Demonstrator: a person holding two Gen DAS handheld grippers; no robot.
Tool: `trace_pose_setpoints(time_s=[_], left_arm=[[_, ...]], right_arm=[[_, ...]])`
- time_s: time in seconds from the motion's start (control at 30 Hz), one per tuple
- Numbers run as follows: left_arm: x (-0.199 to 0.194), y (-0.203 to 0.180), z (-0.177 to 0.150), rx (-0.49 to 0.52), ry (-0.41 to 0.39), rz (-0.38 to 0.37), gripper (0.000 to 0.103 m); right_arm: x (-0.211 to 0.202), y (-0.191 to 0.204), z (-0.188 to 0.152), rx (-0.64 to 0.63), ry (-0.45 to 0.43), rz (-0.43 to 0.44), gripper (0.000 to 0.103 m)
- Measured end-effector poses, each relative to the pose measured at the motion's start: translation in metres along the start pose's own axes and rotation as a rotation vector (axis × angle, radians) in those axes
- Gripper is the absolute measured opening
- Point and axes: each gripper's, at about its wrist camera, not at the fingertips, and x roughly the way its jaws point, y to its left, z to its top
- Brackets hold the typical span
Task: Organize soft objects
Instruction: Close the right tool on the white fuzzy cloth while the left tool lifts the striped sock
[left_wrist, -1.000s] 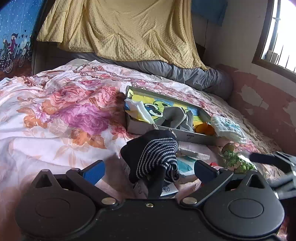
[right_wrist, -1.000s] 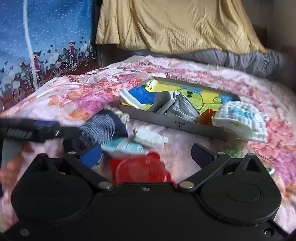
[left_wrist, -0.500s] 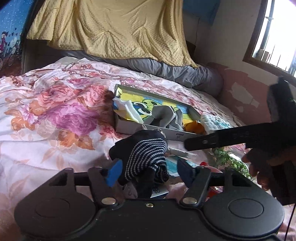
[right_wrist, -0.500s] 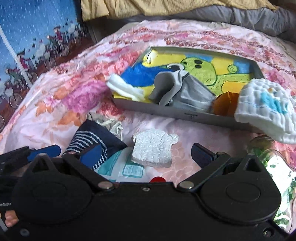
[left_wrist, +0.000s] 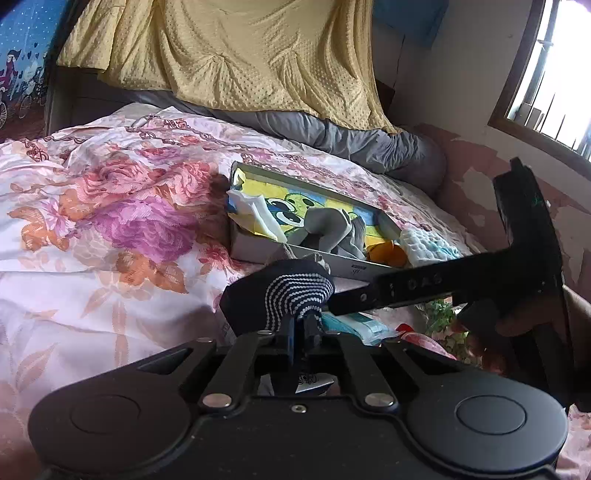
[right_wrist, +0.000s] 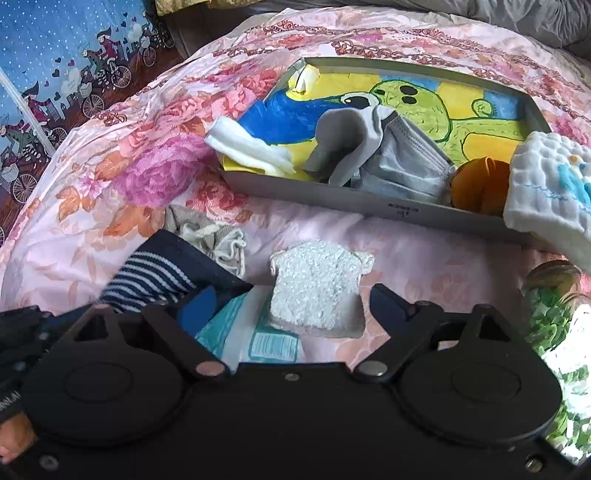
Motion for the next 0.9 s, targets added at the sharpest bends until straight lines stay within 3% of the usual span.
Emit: trace_pose_setpoints(time_s=[0.17,0.33,0.63,0.9], left_arm=[[-0.011,-0.007,0.004,0.017,-0.026,-0.013,0.001],[-0.019,-0.011,0.007,0.034,-0.051,-0.011,0.001],[-0.022,0.004,0.013,-0.062,-0.066,-0.015,0.001],[-0.029,0.002,0.016,-0.072,-0.086,-0.035,0.001]], right_arm=[[0.004,0.001,-0.004,-0.008,0.001,-0.013,0.06],[-0.001,-0.001,-0.006,-0.005,-0.007,-0.016,0.048],[-0.012,-0.004,-0.008,-0.02,-0.023,-0.023,0.046],[-0.041,-0.002,-0.014,-0.057,-0.058,-0.016,0.046]])
